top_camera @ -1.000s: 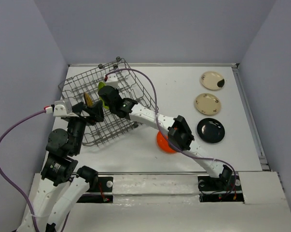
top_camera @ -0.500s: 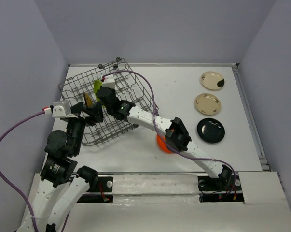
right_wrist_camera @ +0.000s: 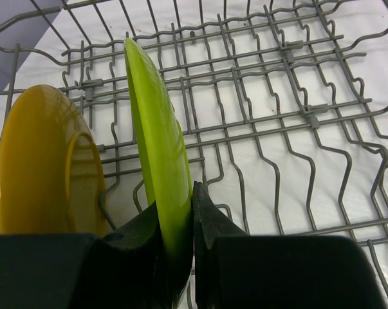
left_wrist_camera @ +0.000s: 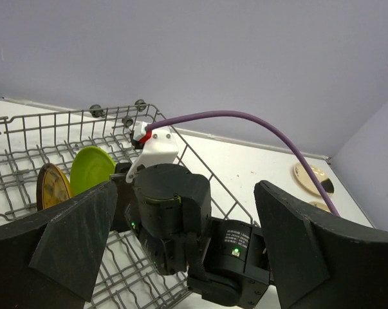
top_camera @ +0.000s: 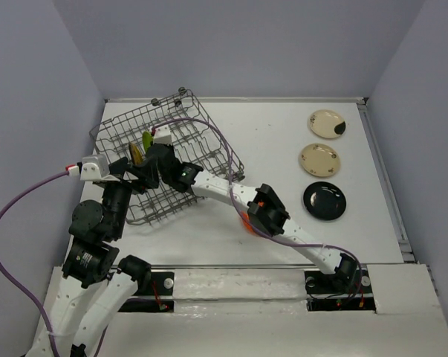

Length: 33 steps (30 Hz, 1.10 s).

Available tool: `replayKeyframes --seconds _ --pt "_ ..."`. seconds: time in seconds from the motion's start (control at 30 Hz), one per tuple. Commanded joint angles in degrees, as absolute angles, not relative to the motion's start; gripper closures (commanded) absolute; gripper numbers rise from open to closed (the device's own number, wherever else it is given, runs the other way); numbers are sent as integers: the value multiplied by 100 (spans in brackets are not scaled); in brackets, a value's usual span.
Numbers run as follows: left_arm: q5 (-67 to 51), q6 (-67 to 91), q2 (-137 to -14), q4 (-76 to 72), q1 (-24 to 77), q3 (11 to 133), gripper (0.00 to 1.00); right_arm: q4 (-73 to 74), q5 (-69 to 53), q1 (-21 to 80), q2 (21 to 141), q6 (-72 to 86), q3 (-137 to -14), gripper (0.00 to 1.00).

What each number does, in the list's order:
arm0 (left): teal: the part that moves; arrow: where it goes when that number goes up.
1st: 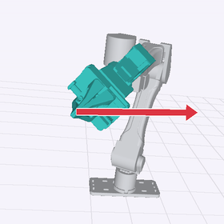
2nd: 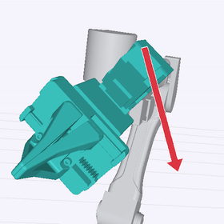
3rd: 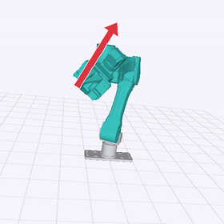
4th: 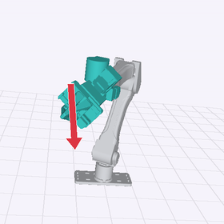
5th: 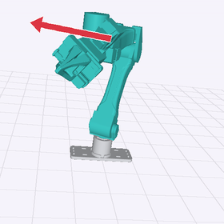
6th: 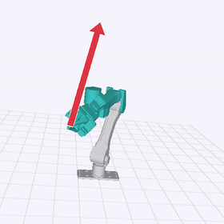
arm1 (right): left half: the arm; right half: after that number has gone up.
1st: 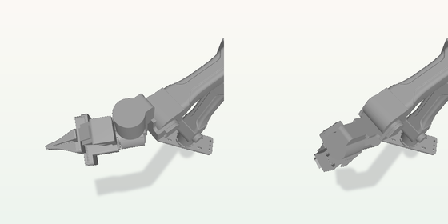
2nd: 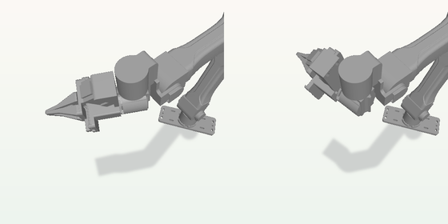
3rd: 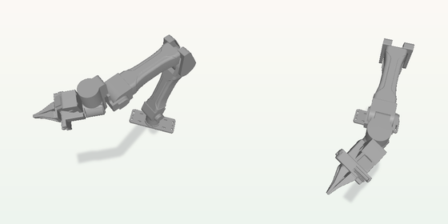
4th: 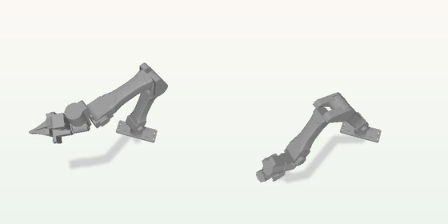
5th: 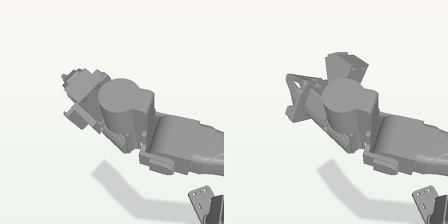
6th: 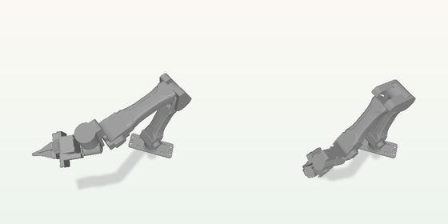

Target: Load the plates into the dish rack

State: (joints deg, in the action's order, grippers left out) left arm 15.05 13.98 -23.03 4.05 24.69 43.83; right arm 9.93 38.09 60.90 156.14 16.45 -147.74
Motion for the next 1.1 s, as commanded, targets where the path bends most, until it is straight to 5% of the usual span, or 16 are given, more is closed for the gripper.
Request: replayKeyframes --seconds 0.0,0.2,0.67,1.07 --pt "1521 1380 -2285 44 2479 4351 1 282 4245 6249 15671 1047 -14872 90" --pt "1529 1380 -2285 44 2479 4342 1 167 4236 6302 15618 967 -14617 66" --pt "1556 1380 -2276 44 2479 4315 1 62 3903 6354 14925 1186 -13870 39" --pt "1608 1345 -2206 44 2461 4316 1 70 3041 6240 11780 1828 -10629 29"
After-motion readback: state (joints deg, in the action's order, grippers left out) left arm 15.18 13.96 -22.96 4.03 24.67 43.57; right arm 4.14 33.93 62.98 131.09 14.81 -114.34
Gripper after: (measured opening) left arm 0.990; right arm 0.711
